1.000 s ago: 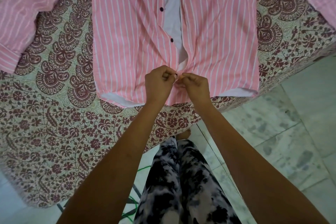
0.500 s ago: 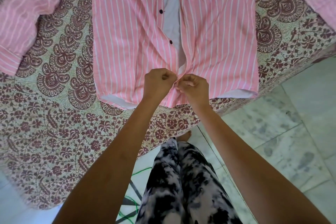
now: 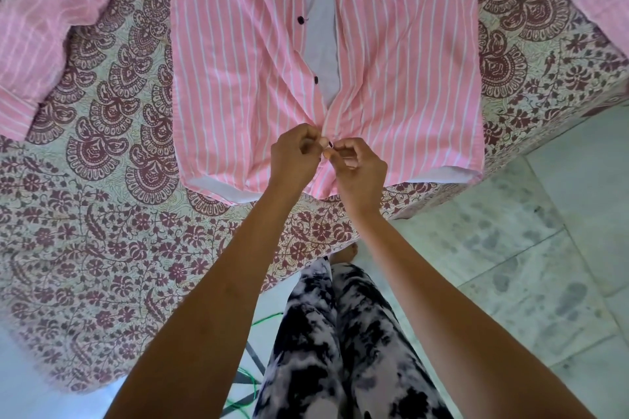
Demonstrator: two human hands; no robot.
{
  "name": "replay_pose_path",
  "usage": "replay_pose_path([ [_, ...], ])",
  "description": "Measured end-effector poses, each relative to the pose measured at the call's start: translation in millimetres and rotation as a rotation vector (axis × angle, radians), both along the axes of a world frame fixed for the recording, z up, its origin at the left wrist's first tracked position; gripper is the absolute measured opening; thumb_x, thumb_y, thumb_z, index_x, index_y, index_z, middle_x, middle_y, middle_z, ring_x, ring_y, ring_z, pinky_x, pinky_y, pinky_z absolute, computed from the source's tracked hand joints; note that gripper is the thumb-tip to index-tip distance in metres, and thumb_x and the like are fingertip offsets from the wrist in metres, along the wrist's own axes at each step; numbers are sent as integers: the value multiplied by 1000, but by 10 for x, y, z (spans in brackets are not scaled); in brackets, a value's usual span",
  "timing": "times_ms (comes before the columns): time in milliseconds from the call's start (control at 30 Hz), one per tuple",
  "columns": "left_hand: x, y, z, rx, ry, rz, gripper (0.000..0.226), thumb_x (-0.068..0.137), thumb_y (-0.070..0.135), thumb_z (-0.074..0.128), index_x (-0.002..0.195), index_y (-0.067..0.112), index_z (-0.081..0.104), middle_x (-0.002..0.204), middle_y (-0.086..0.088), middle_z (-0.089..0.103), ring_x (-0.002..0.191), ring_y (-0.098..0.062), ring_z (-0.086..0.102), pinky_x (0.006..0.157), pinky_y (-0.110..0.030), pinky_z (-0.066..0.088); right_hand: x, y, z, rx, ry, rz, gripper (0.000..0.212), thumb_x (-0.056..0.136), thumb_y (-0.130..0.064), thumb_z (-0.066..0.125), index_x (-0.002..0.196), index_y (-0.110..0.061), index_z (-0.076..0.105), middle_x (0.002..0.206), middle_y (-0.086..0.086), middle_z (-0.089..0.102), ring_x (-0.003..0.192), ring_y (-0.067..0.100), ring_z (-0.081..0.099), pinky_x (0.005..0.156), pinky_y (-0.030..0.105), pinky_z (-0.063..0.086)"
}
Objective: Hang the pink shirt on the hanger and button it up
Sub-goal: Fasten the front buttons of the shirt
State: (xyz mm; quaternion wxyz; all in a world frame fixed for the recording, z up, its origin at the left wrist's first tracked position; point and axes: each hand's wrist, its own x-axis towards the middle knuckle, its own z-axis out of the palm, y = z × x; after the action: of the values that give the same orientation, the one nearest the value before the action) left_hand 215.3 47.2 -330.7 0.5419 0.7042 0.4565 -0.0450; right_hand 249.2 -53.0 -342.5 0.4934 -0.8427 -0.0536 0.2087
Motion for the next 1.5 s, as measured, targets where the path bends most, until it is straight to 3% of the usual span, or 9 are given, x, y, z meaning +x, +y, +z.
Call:
replay_pose_path([
  [200,-28,15,-7,-33,-105,41,17,84,5,60,80,21,57,61,11,61,62,-9,60,69,-33,54,26,25,-51,71,93,-27,11,83,-7,66,92,-2,68,83,9,72,75,17,69,74,23,55],
  [300,-60,76,-16,-48,-136,-3,27,83,3,60,76,28,55,68,7,62,67,-10,61,74,-38,56,100,15,-62,208,352,-112,12,84,3,60,80,-5,68,67,-1,71,66,11,66,66,18,53],
  [400,-89,121,-10,-65,-164,-65,18,84,0,59,82,18,56,71,6,60,62,3,57,70,-25,54,188,12,-40,257,518,-98,17,84,3,60,75,-10,65,56,-9,68,59,2,64,63,16,54],
  [533,-71,184,11,-118,-183,-78,21,85,-1,59,81,19,55,71,3,60,58,4,55,65,-15,51,226,26,-10,299,634,-90,18,86,0,59,75,-14,63,55,-10,67,57,0,63,63,14,54],
  [800,-85,206,4,-154,-149,-34,22,85,2,60,79,23,56,67,7,64,61,-3,59,71,-24,54,281,27,-31,350,795,-77,14,89,-4,56,82,-14,63,56,-8,67,57,0,63,67,15,54],
  [1033,-83,210,26,-140,-67,-73,22,83,4,61,76,25,59,56,12,65,63,-14,58,80,-38,55,269,64,-22,155,551,65,29,90,6,48,70,-14,56,58,-3,59,50,1,54,57,20,47],
  [1167,-36,136,69,-37,-12,-52,10,84,3,61,92,5,66,83,-15,72,70,-26,67,79,-36,57,271,138,-70,-144,267,309,16,88,2,41,76,-8,45,65,-4,49,71,20,47,59,24,33],
  [1267,-31,80,39,31,48,-38,11,83,11,63,86,2,69,81,-20,71,77,-34,68,77,-42,56,216,157,-100,-215,121,364,12,89,1,41,80,-8,42,63,-4,46,69,20,44,55,25,22],
  [1500,9,20,-13,-92,68,168,22,83,11,64,64,23,61,62,-5,59,67,-26,56,78,-47,53,27,171,-120,-167,59,246,13,89,1,43,92,5,55,72,2,51,67,20,46,56,26,28],
])
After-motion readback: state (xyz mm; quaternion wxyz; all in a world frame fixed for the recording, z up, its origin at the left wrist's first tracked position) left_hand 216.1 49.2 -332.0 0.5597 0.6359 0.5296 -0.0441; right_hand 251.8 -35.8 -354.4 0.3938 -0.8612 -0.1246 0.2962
